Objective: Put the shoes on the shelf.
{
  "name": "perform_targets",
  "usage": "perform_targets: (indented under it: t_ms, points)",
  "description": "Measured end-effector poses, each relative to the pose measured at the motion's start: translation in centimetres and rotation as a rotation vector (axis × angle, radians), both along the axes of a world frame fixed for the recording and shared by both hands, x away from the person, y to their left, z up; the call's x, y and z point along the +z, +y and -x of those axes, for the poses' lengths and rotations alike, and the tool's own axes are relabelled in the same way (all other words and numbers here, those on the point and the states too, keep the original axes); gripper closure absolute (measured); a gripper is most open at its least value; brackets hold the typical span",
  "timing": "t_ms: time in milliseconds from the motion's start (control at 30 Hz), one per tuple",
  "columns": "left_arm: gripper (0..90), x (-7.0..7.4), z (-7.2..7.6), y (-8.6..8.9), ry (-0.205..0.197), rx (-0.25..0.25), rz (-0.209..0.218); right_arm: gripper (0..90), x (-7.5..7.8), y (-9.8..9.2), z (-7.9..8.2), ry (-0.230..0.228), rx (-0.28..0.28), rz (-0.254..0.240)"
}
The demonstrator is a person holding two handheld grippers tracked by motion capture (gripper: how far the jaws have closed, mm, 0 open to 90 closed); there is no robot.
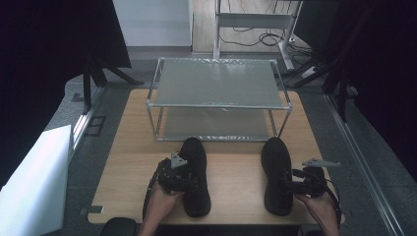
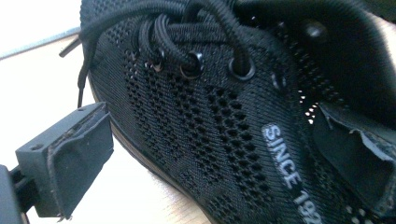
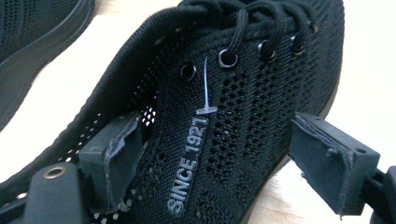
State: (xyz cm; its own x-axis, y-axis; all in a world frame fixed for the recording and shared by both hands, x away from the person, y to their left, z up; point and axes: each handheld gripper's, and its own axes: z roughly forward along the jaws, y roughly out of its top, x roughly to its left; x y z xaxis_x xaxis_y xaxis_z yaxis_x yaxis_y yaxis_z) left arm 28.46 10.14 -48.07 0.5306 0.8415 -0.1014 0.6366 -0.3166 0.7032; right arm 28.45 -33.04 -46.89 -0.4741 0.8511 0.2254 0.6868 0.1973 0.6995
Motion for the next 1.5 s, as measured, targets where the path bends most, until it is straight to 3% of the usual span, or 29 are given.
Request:
perform_targets:
  t_ms: [67, 100, 200, 433, 467, 533, 600, 633, 700, 767, 800, 867, 900, 967, 1000, 1033, 1133, 1200, 1300, 1400, 1467, 1500]
  points:
    - [0.0, -0.2, -0.2, -0.1, 0.005, 0.008, -0.002, 15.3, -0.3, 0.2, -0.3, 0.009, -0.009, 0.023]
    - [0.0, -0.3, -0.2, -0.1, 0.007, 0.011, -0.005, 14.7, -0.6, 0.7, -0.6, -0.003, -0.021, 0.060]
    - [0.0, -0.7, -0.7, -0.5, 0.016, 0.026, -0.027, 14.7, -0.8, 1.2, -1.0, -0.020, -0.046, 0.101]
    - [2.1, -0.9, -1.7, -1.0, 0.011, 0.071, -0.055, 24.3, -1.5, 2.5, -1.9, -0.067, -0.148, 0.224]
    - [4.9, -0.8, -1.7, -1.0, 0.007, 0.071, -0.062, 28.1, -1.5, 2.6, -2.0, -0.068, -0.159, 0.234]
    - [19.0, -0.5, -1.6, -0.7, -0.032, 0.089, -0.087, 37.0, -1.3, 2.8, -2.0, -0.082, -0.167, 0.270]
    - [30.9, -0.3, -1.7, -0.2, -0.045, 0.099, -0.089, 45.9, -1.2, 2.9, -1.9, -0.100, -0.172, 0.323]
    - [39.8, -0.3, -1.8, 0.3, -0.050, 0.101, -0.085, 54.6, -1.1, 2.8, -1.9, -0.105, -0.184, 0.337]
    - [43.7, -0.2, -1.8, 0.5, -0.050, 0.099, -0.088, 59.7, -1.1, 2.8, -1.9, -0.113, -0.190, 0.353]
    - [56.5, 0.0, -1.8, 0.5, -0.058, 0.098, -0.107, 68.9, -1.1, 2.6, -1.8, -0.130, -0.203, 0.386]
    - [56.5, 0.1, -1.7, 0.5, -0.064, 0.097, -0.117, 68.9, -1.1, 2.6, -1.8, -0.130, -0.203, 0.386]
    - [68.1, 0.3, -1.7, 0.7, -0.072, 0.106, -0.124, 71.7, -1.1, 2.2, -1.7, -0.127, -0.218, 0.348]
    - [68.1, 0.3, -1.7, 1.0, -0.077, 0.111, -0.125, 71.7, -1.1, 2.2, -1.7, -0.127, -0.218, 0.348]
    - [75.4, 0.4, -1.9, 1.5, -0.081, 0.127, -0.115, 73.5, -1.0, 1.6, -1.7, -0.118, -0.234, 0.290]
    - [77.2, 0.3, -2.0, 1.9, -0.075, 0.129, -0.090, 74.1, -1.0, 1.2, -1.7, -0.111, -0.243, 0.248]
    - [78.1, 0.4, -2.1, 2.6, -0.055, 0.126, -0.039, 74.8, -1.0, 0.4, -1.7, -0.093, -0.255, 0.176]
    - [78.7, 0.4, -2.3, 3.1, -0.051, 0.114, -0.019, 74.8, -1.0, 0.0, -1.7, -0.083, -0.259, 0.142]
    - [79.1, 0.3, -2.4, 3.6, -0.042, 0.113, 0.020, 75.0, -0.9, -0.2, -1.6, -0.073, -0.273, 0.098]
    - [79.8, 0.3, -2.5, 4.4, -0.023, 0.123, 0.083, 75.2, -0.9, -0.3, -1.6, -0.065, -0.269, 0.073]
    - [80.4, 0.2, -2.6, 5.2, -0.004, 0.125, 0.173, 75.3, -0.6, -0.5, -1.6, -0.049, -0.261, -0.019]
    - [80.4, 0.2, -2.5, 5.4, -0.004, 0.123, 0.189, 75.3, -0.6, -0.5, -1.6, -0.050, -0.258, -0.041]
    - [80.4, 0.3, -2.5, 5.4, -0.005, 0.123, 0.202, 75.2, -0.4, -0.5, -1.6, -0.047, -0.254, -0.085]
